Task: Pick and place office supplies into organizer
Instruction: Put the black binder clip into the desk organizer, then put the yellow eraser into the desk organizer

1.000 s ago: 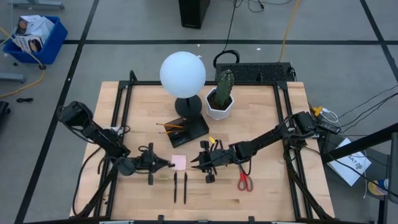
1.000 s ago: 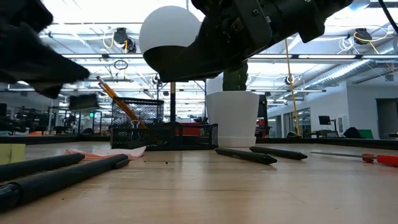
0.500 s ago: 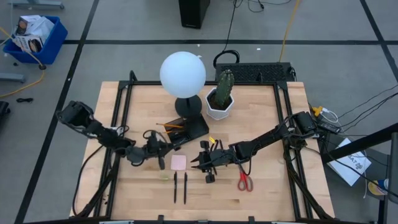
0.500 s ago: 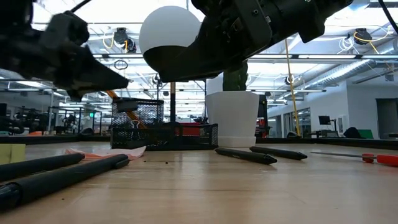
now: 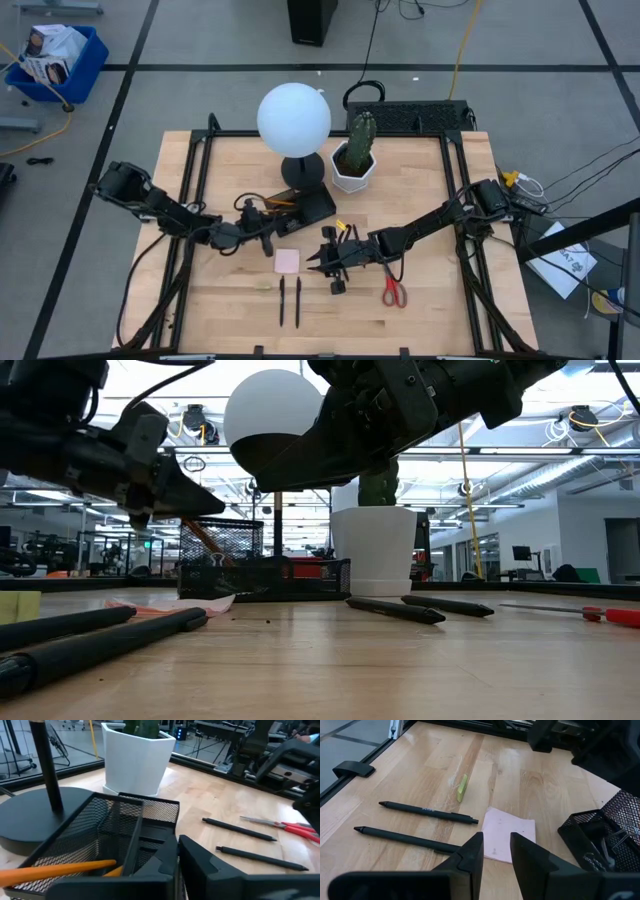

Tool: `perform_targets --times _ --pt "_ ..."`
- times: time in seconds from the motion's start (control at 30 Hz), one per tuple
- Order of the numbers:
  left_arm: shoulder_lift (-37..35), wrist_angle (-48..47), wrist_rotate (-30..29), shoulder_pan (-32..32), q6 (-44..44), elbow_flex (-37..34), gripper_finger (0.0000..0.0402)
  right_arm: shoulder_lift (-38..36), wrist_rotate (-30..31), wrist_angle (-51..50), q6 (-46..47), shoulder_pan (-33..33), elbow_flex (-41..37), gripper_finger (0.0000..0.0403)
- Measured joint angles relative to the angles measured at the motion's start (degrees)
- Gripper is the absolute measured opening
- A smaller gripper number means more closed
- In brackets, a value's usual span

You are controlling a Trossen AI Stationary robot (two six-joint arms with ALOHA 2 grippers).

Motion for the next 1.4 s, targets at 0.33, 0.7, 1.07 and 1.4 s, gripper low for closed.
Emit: perform_targets --times 0.33,0.7,1.07,1.4 --pt "0.0 -1.2 0.0 0.0 -2.2 0.0 0.0035 0.0 0.0 0.0 0.0 0.0 0.0 0.0089" --pt "0.0 -1.0 6.0 0.1 -5.6 0.0 0.0046 0.0 0.0 0.0 0.0 0.0 0.0 0.0089" --pt "0.0 2.0 13.8 -5.5 -7.7 0.0 0.0051 0.0 0.0 0.0 0.0 0.0 0.0 0.0089" --pt "0.0 0.6 14.7 -20.8 -16.2 0.0 0.0185 0.0 -0.2 -0.5 0.4 0.0 0.0 0.0089"
